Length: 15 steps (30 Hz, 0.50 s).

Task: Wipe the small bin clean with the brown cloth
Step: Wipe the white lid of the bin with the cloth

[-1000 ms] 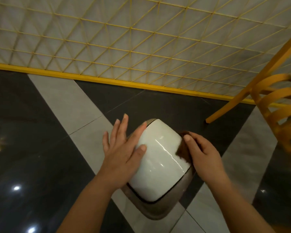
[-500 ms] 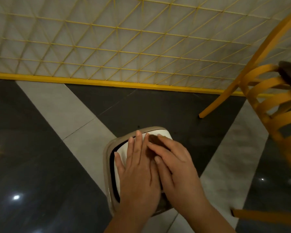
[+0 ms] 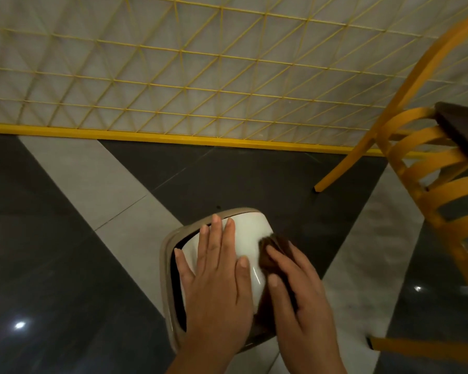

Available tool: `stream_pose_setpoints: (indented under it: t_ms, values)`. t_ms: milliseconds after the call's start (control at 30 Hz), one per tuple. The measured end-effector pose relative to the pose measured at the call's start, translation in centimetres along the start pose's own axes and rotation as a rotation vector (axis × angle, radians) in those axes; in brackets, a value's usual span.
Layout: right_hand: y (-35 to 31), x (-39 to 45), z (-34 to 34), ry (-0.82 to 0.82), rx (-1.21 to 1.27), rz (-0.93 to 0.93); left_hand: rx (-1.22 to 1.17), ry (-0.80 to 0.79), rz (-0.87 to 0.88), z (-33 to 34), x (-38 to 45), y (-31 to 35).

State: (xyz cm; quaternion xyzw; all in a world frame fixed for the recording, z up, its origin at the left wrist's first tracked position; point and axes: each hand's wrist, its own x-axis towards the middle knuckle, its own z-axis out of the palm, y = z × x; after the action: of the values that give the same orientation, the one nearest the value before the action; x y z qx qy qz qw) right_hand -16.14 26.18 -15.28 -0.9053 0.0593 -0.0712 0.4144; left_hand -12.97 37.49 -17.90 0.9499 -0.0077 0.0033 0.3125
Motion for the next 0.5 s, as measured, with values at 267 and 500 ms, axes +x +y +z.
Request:
stream_pose_setpoints:
  t_ms: [267, 500]
  values:
    - [0.4, 7.9, 0.3, -0.201, 0.485, 0.424, 0.056, 0.012, -0.007, 0.5, 0.5, 0.0]
    - [3.0, -0.1, 1.0, 0.092, 0.367, 0.518, 0.041, -0.02, 0.015, 0.2, 0.3, -0.1]
